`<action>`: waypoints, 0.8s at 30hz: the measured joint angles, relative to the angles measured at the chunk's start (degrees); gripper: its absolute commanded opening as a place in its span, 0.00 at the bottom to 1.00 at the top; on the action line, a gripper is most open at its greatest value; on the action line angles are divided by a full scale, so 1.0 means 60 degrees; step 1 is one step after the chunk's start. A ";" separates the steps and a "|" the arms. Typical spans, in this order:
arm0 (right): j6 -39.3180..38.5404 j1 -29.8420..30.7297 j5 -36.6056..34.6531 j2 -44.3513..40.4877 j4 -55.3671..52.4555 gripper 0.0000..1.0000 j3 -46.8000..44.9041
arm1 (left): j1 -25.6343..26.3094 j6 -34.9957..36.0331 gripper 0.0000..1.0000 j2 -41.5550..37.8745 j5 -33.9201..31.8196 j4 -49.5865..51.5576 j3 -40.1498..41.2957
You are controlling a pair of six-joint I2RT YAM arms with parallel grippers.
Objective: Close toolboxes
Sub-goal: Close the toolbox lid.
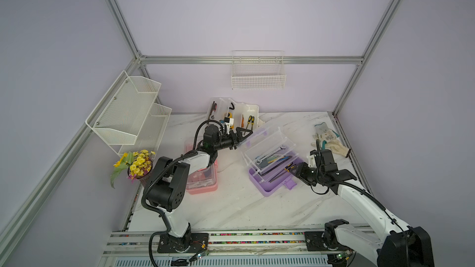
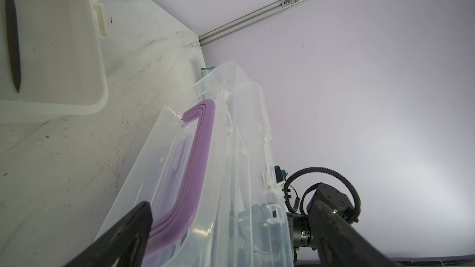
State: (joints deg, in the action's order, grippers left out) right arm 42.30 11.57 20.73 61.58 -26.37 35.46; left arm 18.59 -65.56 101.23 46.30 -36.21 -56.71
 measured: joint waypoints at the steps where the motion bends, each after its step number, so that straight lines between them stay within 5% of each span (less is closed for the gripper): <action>1: 0.0124 0.0000 0.0131 0.0098 0.0291 0.51 -0.0197 | 0.0007 -0.0004 0.96 0.0004 0.0004 0.0000 0.0000; 13: 0.0426 -0.0055 0.0499 0.1774 0.2776 0.43 -0.0608 | 0.0419 0.0004 0.95 0.0004 0.0062 -0.0098 0.0000; 24: 0.0215 -0.0044 0.0761 0.2830 0.4073 0.46 -0.0408 | 0.1428 -0.0095 0.96 0.0004 0.0135 -0.0025 0.0007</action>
State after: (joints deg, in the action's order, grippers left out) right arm 43.59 11.31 25.30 78.56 -1.93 33.01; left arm 27.16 -66.13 101.25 47.11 -36.36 -56.66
